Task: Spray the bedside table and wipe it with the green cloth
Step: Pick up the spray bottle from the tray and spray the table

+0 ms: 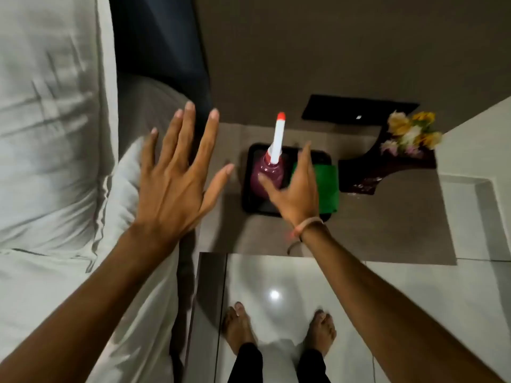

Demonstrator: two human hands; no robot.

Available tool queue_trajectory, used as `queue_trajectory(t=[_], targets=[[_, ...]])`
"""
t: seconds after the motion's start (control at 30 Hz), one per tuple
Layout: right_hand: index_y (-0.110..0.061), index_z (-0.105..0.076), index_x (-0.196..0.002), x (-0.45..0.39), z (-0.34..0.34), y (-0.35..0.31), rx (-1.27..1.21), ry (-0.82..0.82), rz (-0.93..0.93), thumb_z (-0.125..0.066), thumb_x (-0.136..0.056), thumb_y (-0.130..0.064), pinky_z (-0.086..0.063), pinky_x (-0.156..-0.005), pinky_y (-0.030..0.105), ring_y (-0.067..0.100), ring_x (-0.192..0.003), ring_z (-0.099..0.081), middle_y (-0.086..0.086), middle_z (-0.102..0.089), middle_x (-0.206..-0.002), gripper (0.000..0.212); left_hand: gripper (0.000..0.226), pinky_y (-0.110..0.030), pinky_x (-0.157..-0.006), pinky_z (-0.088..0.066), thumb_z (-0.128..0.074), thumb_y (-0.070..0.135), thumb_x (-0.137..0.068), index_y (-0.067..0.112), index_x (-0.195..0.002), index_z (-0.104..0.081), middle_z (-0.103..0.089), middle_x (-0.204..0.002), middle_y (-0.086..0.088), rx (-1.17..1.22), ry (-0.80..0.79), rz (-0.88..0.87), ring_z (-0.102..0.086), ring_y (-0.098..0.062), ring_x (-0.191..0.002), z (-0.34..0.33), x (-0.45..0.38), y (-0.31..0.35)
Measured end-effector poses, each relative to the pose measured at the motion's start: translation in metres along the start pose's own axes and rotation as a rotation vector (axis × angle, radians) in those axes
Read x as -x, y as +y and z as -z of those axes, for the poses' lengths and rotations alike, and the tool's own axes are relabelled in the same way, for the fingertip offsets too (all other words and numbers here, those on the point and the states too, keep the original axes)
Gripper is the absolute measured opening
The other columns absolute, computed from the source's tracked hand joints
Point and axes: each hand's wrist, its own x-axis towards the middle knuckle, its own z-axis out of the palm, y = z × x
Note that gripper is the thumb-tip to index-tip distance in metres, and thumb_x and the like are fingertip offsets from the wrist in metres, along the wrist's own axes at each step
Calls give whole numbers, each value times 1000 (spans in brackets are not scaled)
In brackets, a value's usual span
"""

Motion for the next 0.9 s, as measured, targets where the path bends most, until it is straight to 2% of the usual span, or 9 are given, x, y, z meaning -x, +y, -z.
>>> queue_trajectory(t=[0.1, 0.17, 0.23, 0.33, 0.4, 0.57, 0.7, 0.77, 0.9], targets=[[-6, -14, -162, -42, -31, -27, -31, 146, -15, -75, -85, -58, -42, -120, 51, 37, -149, -41, 18, -37, -166, 111, 75, -60, -126, -26, -19, 62, -105, 21, -168, -16, -19, -174, -17, 15, -16, 19, -23, -31, -161, -11, -9, -7], [-6, -31, -158, -63, -41, -45, -45, 218, 18, -65, -95, -53, -53, -108, 46, 36, -135, -58, 19, -55, -153, 85, 74, -58, -126, -25, -19, 61, -105, 21, -168, -16, -18, -175, -16, 13, 1, 13, -23, -30, -161, -17, -12, -6], [-1, -54, -140, -70, -44, -45, -58, 271, 82, -57, -103, -42, -61, -87, 45, 35, -105, -72, 21, -74, -119, 56, 76, -58, -126, -24, -17, 61, -104, 22, -168, -15, -17, -175, -14, 48, -1, 15, -21, -30, -162, -18, -13, -2], [0, -67, -108, -57, -28, -43, -147, 324, 176, -53, -106, -32, -60, -67, 36, 27, -71, -74, 14, -75, -80, 34, 76, -57, -127, -22, -15, 62, -103, 22, -168, -14, -18, -175, -13, 88, 21, 27, -21, -29, -162, -17, -13, 6], [-3, -67, -90, -29, -12, -33, -177, 404, 210, -51, -106, -31, -57, -57, 30, 23, -57, -71, 10, -72, -66, 35, 75, -57, -126, -24, -15, 60, -104, 20, -168, -15, -21, -174, -14, 107, 29, 23, -24, -29, -161, -19, -8, 17], [-13, -61, -78, 52, 36, 38, -78, 544, 67, -48, -103, -38, -41, -48, 6, -2, -48, -59, -8, -57, -57, 38, 68, -65, -116, -35, -27, 48, -109, 8, -164, -30, -35, -167, -23, 117, 41, -87, -41, -39, -152, -37, 13, 66], [-11, -67, -80, 93, 60, 101, -64, 599, -103, -48, -105, -50, -57, -48, 34, 11, -46, -64, -1, -62, -55, 50, 66, -66, -115, -36, -30, 45, -108, 9, -164, -29, -36, -166, -25, 128, -13, -149, -44, -41, -150, -55, 21, 104], [-15, -65, -78, 100, 71, 121, -67, 583, -156, -48, -105, -52, -57, -47, 44, 22, -46, -64, 3, -64, -56, 48, 66, -66, -115, -35, -28, 45, -109, 8, -164, -29, -35, -167, -25, 117, -39, -168, -43, -42, -150, -61, 22, 117], [-22, -66, -87, 102, 86, 140, -6, 557, -156, -38, -104, -61, -60, -47, 37, 17, -45, -64, -1, -65, -58, 51, 66, -66, -117, -33, -32, 43, -108, 7, -164, -31, -33, -167, -25, 128, -59, -180, -41, -42, -151, -69, 24, 142]])
